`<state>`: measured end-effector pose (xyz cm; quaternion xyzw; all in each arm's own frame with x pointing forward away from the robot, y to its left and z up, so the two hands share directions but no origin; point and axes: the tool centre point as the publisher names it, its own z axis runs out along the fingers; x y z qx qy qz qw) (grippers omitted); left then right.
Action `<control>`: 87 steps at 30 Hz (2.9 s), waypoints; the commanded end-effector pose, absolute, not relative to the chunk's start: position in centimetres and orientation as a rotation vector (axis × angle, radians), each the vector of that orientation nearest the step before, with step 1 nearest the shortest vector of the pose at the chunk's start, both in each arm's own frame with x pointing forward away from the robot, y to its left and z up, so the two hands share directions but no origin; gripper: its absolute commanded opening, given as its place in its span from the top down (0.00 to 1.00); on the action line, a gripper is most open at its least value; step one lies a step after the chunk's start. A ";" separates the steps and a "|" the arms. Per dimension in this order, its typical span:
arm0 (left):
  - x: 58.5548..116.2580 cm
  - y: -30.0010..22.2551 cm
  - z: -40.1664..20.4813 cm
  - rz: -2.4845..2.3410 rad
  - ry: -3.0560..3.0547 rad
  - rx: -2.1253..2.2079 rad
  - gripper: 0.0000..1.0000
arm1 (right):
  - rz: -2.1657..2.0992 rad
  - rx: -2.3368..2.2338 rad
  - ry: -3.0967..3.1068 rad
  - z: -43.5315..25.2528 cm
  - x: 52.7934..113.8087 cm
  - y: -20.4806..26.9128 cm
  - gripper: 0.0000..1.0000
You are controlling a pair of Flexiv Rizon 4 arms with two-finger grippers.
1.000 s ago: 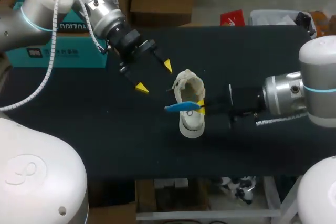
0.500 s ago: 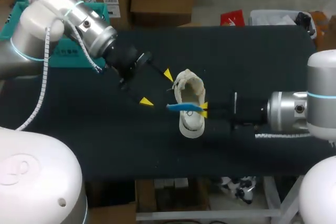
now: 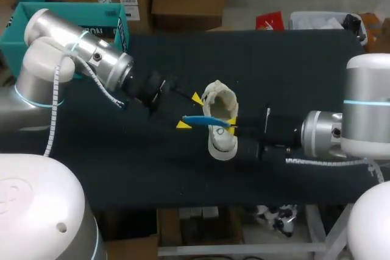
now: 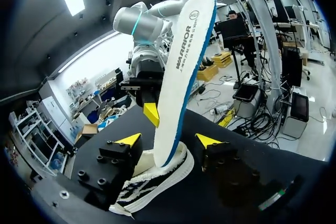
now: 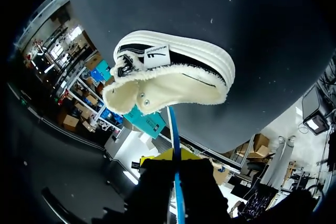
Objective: Open the shoe tongue, take the insole out of the shoe, put the insole back into the shoe, and pack the shoe into the shoebox
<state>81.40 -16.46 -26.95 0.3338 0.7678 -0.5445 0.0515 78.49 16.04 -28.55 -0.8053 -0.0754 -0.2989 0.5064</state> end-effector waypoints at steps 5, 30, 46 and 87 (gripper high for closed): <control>81.0 -17.8 -27.7 -1.663 2.288 0.965 0.58 | -0.770 -1.923 -0.157 -29.1 78.2 16.5 1.00; 81.3 -19.2 -29.5 -1.499 2.188 1.197 1.00 | -0.755 -2.014 -0.107 -28.7 77.1 16.0 0.00; 83.0 -20.5 -31.3 -1.386 2.145 1.267 1.00 | -0.755 -2.031 -0.051 -29.8 78.2 15.3 0.51; 85.8 -22.5 -33.1 -1.319 2.131 1.200 1.00 | -0.798 -2.202 -0.028 -32.7 82.6 13.6 1.00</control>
